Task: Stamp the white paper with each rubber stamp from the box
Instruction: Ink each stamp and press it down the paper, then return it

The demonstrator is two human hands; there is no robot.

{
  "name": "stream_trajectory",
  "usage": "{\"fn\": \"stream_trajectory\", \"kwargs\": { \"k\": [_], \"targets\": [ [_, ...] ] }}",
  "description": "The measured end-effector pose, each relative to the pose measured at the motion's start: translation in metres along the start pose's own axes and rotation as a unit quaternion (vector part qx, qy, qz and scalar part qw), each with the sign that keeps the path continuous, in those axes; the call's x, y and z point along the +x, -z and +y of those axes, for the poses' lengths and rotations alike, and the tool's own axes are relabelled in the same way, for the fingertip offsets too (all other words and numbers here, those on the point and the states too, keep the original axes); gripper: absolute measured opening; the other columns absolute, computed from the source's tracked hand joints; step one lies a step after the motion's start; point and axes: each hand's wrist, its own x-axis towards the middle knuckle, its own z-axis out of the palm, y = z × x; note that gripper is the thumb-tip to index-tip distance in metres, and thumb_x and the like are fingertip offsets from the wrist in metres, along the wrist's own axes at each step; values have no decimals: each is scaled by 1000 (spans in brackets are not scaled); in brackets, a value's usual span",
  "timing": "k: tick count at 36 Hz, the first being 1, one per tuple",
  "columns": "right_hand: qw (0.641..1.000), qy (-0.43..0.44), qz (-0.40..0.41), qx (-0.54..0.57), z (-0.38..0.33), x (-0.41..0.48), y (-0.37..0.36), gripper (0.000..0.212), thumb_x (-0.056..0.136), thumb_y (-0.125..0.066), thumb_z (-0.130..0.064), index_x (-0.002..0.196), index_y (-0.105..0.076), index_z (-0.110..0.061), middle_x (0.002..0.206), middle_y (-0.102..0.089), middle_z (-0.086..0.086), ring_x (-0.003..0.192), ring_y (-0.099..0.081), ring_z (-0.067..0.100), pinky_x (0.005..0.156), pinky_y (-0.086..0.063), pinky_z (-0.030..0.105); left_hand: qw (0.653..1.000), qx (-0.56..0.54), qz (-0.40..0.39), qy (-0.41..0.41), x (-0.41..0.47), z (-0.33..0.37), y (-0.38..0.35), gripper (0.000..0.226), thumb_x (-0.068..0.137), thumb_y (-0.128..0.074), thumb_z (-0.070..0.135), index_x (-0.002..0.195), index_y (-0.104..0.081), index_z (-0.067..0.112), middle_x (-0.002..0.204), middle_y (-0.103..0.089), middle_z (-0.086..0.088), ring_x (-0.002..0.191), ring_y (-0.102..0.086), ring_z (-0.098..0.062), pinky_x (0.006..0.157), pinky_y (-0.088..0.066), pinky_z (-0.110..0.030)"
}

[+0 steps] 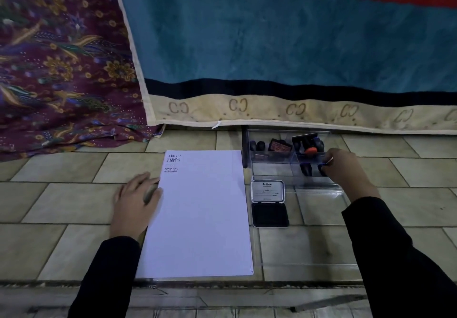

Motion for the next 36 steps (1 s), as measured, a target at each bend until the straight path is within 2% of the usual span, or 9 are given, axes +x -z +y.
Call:
{"fn": "stream_trajectory", "kwargs": {
  "k": [4,6,8,10,14,17,23,32,36],
  "targets": [
    [998,-11,-21,-55,-10,2,3,17,83,-61,-4,98,-65,2,100,-65,24,97,-60,37,78,-48,35,1000,-6,6,-2,1,-3,-2,42,84,-45,42,116,-67,26,137,-55,0,133,-43,-21,113,-21,-44],
    [998,14,20,-64,-19,4,4,15,88,-54,-7,92,-66,2,93,-66,23,88,-62,35,71,-47,35,1000,-13,5,-2,2,-5,-4,41,84,-46,42,115,-67,27,137,-55,0,133,-43,-20,113,-20,-45],
    [997,46,66,-17,-33,8,5,15,87,-54,-7,81,-67,-2,82,-67,20,74,-60,31,63,-44,32,1000,-16,5,-4,2,-6,-4,40,84,-46,42,115,-66,28,137,-55,1,134,-42,-19,114,-19,-45],
    [993,80,89,15,-51,15,4,16,85,-52,-5,79,-67,-5,79,-67,16,69,-57,27,61,-44,29,1000,-14,4,-3,2,-7,-5,40,84,-46,43,116,-66,30,138,-54,2,134,-41,-18,114,-18,-44],
    [991,128,36,30,-85,36,-5,15,86,-54,-6,86,-69,-8,94,-68,15,88,-62,32,77,-53,36,1000,-12,6,0,1,-5,-4,41,84,-46,42,116,-66,27,138,-54,2,134,-41,-18,114,-18,-44],
    [991,128,-12,-31,-102,47,-14,16,88,-52,-8,94,-67,-4,101,-66,19,93,-62,34,79,-52,37,1000,-13,7,-1,1,-3,-2,42,84,-46,41,116,-67,25,138,-54,1,134,-41,-18,114,-19,-46],
    [979,110,-23,-169,-121,54,-25,28,90,-48,-5,116,-58,-2,118,-60,18,108,-59,34,83,-49,39,1000,-12,7,-4,0,-2,-2,43,85,-45,41,118,-66,25,139,-54,0,134,-41,-19,114,-18,-44],
    [981,72,-52,-172,-127,59,-28,30,92,-46,-3,120,-56,0,123,-58,17,111,-57,35,86,-47,38,1000,-17,7,-6,2,-6,-4,41,84,-46,41,116,-67,26,138,-54,1,133,-42,-19,114,-19,-45],
    [984,77,-62,-149,-124,57,-29,26,90,-48,-2,113,-58,1,115,-61,20,104,-60,36,76,-47,36,1000,-10,8,-7,3,-8,-6,46,83,-42,47,116,-67,28,137,-55,1,132,-44,-19,113,-21,-45]
  ]
}}
